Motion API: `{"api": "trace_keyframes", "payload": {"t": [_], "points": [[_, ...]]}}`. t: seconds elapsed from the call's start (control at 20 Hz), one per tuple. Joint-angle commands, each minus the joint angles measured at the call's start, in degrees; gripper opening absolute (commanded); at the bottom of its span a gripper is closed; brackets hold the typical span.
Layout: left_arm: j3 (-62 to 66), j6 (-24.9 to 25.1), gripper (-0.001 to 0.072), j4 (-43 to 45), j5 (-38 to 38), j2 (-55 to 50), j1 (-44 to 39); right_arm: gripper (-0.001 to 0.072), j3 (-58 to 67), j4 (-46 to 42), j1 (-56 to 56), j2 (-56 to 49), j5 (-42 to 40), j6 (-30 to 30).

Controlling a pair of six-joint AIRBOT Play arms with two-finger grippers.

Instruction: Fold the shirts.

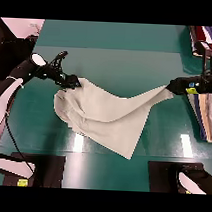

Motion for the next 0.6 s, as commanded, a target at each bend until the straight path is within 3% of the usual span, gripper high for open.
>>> {"api": "trace_keyframes", "payload": {"t": [0.0,0.05,0.25,0.55], "points": [[0.72,-0.22,0.0151,-3.74,4.46,-1.2,0.22,0.0011,-0.02,0.35,0.04,0.04,-0.09,-0.02],[1.9,-0.15,0.0026,-3.69,4.15,-1.18,0.22,0.0011,0.0,0.35,0.04,0.07,-0.09,-0.02],[11.08,-0.15,0.0027,-2.78,0.96,2.51,1.14,0.0011,3.89,-0.81,-0.09,0.07,-0.17,-0.07],[27.5,-0.02,0.0028,4.52,1.51,23.1,2.89,0.0011,24.33,-3.74,-1.68,0.09,-0.22,-0.07]]}}
